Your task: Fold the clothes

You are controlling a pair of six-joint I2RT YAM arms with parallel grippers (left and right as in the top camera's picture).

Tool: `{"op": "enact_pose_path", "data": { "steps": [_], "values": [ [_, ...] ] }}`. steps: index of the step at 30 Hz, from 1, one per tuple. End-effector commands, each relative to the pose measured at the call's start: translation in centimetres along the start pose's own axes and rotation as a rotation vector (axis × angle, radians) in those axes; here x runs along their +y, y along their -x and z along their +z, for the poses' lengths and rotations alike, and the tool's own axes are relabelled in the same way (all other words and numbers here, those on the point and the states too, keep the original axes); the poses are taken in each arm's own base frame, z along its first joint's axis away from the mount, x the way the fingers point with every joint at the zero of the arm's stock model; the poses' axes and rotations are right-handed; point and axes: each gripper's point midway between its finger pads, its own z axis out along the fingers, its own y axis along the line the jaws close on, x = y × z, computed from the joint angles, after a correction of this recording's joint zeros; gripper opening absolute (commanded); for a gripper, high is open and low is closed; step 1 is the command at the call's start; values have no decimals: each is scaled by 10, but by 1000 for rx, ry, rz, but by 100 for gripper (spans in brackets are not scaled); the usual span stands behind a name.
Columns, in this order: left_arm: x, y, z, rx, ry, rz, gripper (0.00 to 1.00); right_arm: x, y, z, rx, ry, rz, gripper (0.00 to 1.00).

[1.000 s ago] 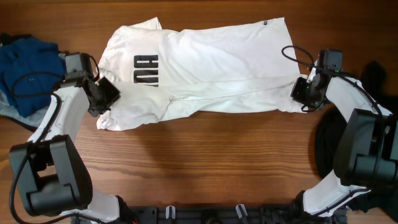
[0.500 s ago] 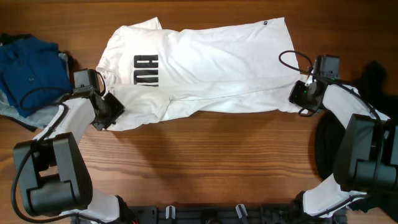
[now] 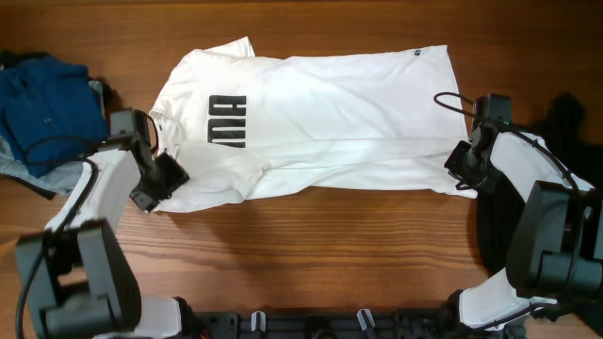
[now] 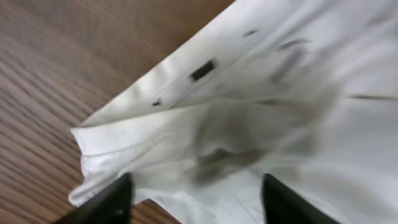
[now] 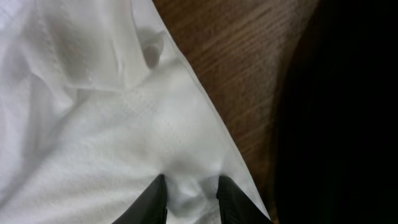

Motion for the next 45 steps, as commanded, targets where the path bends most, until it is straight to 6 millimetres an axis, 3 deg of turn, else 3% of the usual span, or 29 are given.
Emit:
{"op": "enact_pose_path", "data": {
  "steps": [1, 2, 4, 6, 8, 14, 18, 19, 20, 21, 23, 27, 31, 32, 33, 34, 35, 36, 37, 40, 45],
  "values": [
    [-56, 27, -76, -186, -237, 116, 90, -8, -16, 1, 57, -10, -20, 38],
    [-71, 22, -86, -210, -279, 174, 93, -4, -8, -9, 26, 20, -14, 41],
    [-95, 4, -87, -205, -304, 291, 95, -1, 0, -21, -16, 46, -6, 47],
    [-120, -25, -79, -165, -305, 437, 86, -1, 3, -27, -36, 55, -4, 52],
    [-136, -56, -57, -93, -263, 541, 69, -1, 2, -27, -34, 54, -9, 57],
    [-122, -103, 5, 115, -74, 637, 59, -1, 2, -27, -35, 54, -29, 58],
    [-110, -99, 24, 116, 24, 643, 57, -1, 2, -27, -35, 54, -30, 59],
    [-108, -96, 26, 103, 37, 645, 40, -1, 2, -27, -35, 54, -30, 59],
    [-109, -95, 26, 102, 35, 644, 15, -1, 2, -27, -35, 54, -30, 59],
    [-110, -95, 25, 98, 32, 644, 4, -1, 2, -27, -35, 54, -29, 59],
    [-118, -89, 17, 69, 9, 642, 4, -1, 2, -27, -35, 54, -29, 59],
    [-151, -47, -25, -96, -99, 598, 4, -1, 2, -27, -34, 54, -30, 59],
    [-174, 2, -32, -255, -206, 517, 4, -1, 1, -27, -32, 53, -30, 59],
    [-176, 12, -32, -281, -220, 500, 10, -2, 0, -27, -28, 51, -31, 62],
    [-175, 15, -30, -284, -219, 491, 27, -2, 0, -27, -25, 50, -31, 63],
    [-172, 17, -28, -279, -213, 486, 34, -2, -2, -27, -19, 51, -33, 64],
    [-168, 17, -26, -266, -201, 480, 35, -2, -3, -27, -13, 54, -33, 64],
    [-163, 14, -24, -248, -187, 479, 48, -1, -4, -27, -10, 56, -34, 64],
    [-160, 11, -23, -235, -177, 480, 54, -1, -4, -27, -11, 56, -34, 64],
    [-146, 7, -19, -188, -139, 467, 54, 0, 4, -37, -25, 62, -30, 66],
    [-114, -6, -13, -81, -61, 345, 54, 8, 42, -55, -144, 106, -47, 70]
  ]
}}
